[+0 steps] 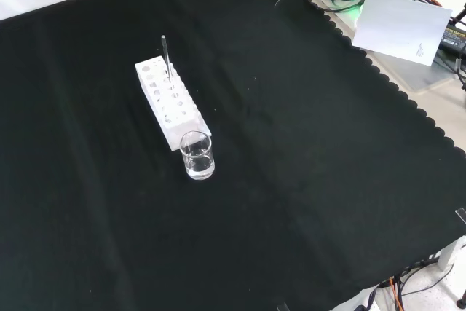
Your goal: Take the glass rod from the white test tube rack.
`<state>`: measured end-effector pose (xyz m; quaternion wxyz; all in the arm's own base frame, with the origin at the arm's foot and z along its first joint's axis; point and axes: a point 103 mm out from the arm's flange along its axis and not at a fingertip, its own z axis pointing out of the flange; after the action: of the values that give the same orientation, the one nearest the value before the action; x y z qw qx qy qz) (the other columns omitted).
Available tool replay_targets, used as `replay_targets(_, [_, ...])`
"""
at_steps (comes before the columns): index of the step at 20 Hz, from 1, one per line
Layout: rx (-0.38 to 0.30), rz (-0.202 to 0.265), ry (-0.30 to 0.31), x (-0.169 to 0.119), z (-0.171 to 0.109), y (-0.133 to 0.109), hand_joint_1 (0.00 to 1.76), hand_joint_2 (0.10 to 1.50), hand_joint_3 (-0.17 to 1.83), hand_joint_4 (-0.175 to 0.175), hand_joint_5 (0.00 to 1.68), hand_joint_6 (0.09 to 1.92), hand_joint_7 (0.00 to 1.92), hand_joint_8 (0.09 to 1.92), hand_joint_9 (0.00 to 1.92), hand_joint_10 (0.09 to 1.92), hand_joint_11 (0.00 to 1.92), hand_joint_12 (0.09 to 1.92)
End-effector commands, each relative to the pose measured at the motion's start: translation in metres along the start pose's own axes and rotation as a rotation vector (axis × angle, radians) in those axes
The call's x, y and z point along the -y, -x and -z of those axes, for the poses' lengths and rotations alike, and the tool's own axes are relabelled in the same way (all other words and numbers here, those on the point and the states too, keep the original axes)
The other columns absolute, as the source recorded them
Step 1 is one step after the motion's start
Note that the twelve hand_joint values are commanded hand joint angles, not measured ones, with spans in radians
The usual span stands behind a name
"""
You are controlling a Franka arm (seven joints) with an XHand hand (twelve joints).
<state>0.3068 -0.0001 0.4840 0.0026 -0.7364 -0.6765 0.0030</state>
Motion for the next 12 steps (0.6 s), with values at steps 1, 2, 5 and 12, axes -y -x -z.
replay_targets(1, [0.007,0.001,0.010,0.0000,-0.0004,0.0001,0.60,0.78,0.57,-0.069,0.21,0.16,0.26,0.31,0.33,0.51,0.33,0.84])
replay_targets(2, [-0.069,-0.063,0.039,0.0016,-0.0001,0.0083,0.53,0.83,0.47,-0.058,0.10,0.09,0.13,0.20,0.16,0.44,0.16,0.80])
replay_targets(5, [-0.050,-0.046,0.038,0.0003,-0.0019,0.0069,0.46,0.89,0.36,-0.049,0.01,0.09,0.01,0.11,0.01,0.38,0.01,0.77])
replay_targets(12, [-0.020,-0.011,0.029,-0.0032,-0.0032,0.0012,0.46,0.91,0.31,-0.049,0.00,0.09,0.00,0.12,0.00,0.42,0.00,0.79])
